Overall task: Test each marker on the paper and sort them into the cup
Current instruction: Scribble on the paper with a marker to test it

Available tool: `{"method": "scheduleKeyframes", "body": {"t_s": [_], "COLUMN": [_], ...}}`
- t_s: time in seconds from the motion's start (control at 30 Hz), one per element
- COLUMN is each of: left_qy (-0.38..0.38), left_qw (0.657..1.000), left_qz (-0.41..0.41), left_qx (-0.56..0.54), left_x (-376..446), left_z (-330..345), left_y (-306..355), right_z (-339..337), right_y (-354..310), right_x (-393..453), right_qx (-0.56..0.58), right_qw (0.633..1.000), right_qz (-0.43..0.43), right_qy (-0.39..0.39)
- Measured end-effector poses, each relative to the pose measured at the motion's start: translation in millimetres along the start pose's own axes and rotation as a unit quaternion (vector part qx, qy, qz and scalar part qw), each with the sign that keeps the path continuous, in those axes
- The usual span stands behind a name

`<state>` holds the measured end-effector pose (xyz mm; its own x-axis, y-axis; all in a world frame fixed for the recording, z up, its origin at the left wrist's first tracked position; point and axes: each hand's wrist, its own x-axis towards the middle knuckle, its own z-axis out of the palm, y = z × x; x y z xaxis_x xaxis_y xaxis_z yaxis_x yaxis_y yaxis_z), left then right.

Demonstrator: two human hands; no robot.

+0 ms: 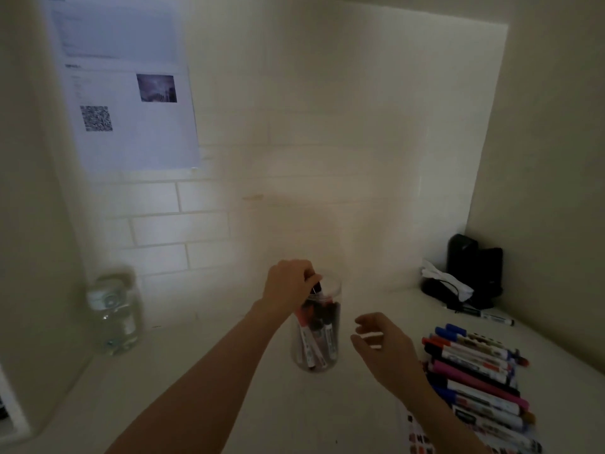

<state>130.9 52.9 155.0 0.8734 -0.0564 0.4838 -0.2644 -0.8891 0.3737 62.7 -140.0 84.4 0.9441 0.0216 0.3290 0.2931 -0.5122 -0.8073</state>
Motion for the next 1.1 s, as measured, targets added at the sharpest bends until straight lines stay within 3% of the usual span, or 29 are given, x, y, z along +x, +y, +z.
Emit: {"method": "scheduleKeyframes", "body": {"t_s": [0.23, 0.33, 0.43, 0.5, 0.6, 0.77, 1.03, 1.1], "left_qy": [-0.163, -0.238, -0.271, -0.244, -0.125, -0.187, -0.173, -0.169], "left_qw": [0.978, 0.949, 0.937, 0.948, 0.982, 0.976, 0.975, 0.972], "left_qz": [0.059, 0.076, 0.086, 0.125, 0.138, 0.1, 0.137, 0.15], "left_qx": [0.113, 0.19, 0.204, 0.164, 0.021, 0.055, 0.018, 0.063], "left_x": [12.4, 19.4, 18.1, 19.2, 21.3, 20.6, 0.0, -5.6], "left_z": [-26.3, -16.7, -6.1, -9.6, -18.2, -19.5, -7.3, -3.3], "left_y": [-1.6, 12.6, 15.8, 9.2, -10.5, -5.3, 36.7, 40.6], "right_z": [38.9, 62.8, 74.6, 76.9, 71.3, 53.2, 20.0, 18.1], "right_y": [-2.2, 2.5, 0.9, 0.0, 2.5, 6.5, 12.7, 11.4], "right_x": [41.7, 54.2, 56.6, 56.5, 55.5, 45.9, 15.7, 11.8], "right_qx": [-0.007, 0.089, 0.096, 0.101, 0.098, 0.086, 0.062, 0.056], "right_qw": [0.997, 0.994, 0.995, 0.994, 0.995, 0.994, 0.996, 0.995], "right_qz": [0.024, 0.009, 0.005, 0.001, -0.004, -0.012, 0.025, 0.034], "right_qy": [-0.072, -0.059, -0.04, -0.027, -0.032, -0.062, -0.06, -0.07]}}
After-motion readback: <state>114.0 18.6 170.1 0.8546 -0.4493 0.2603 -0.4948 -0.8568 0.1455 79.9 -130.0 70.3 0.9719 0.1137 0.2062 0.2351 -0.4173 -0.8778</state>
